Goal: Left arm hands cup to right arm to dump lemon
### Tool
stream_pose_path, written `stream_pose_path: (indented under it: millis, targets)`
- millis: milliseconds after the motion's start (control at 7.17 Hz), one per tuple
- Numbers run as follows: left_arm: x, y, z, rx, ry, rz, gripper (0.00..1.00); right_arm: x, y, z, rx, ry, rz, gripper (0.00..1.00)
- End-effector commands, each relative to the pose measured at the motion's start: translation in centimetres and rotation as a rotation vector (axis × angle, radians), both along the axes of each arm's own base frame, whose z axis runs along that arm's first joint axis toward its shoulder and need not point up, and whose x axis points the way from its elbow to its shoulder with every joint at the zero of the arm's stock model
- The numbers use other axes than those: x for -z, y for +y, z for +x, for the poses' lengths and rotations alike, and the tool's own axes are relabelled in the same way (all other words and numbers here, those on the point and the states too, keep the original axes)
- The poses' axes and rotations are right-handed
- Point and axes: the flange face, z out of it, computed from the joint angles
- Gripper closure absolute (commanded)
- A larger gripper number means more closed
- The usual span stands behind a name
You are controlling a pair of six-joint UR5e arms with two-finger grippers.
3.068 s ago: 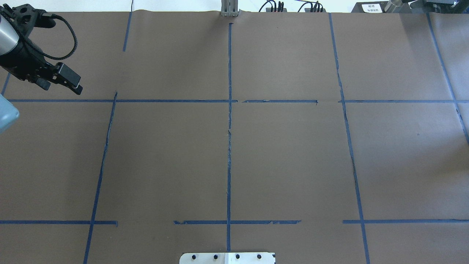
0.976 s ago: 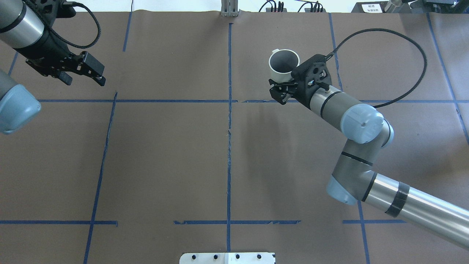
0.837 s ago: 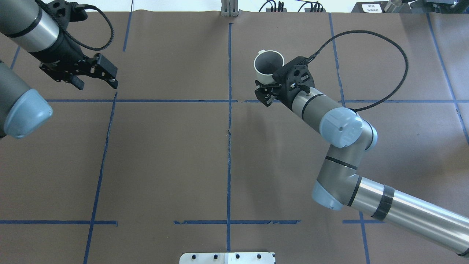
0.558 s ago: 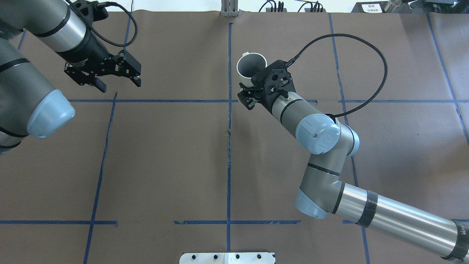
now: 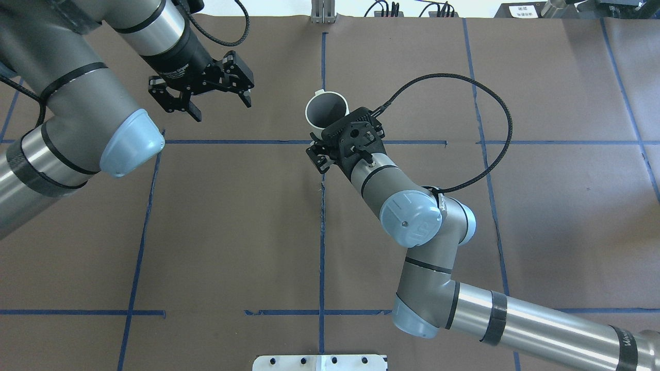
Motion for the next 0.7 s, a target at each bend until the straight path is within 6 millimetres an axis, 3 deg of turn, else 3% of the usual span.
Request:
stream_pose_path:
  millis: [0, 279, 418, 558]
  targets:
    - [2.4, 0.4, 3.2, -0.006, 0.007, -0.043, 0.0, 1.5, 0.8, -1.1, -0.006, -0.002, -0.011, 0.8]
    - [5.2, -0.1, 5.3, 0.016, 0.01, -0.09, 0.0, 1.5, 0.9, -1.2, -0.005, -0.001, -0.012, 0.8]
    - [5.9, 0.5, 7.4, 0.037, -0.012, -0.086, 0.0, 1.5, 1.0, -1.3, -0.003, -0.001, -0.012, 0.8]
    - [6.7, -0.3, 8.4, 0.053, -0.021, -0.105, 0.0, 1.5, 1.1, -1.3, -0.002, -0.001, -0.012, 0.8]
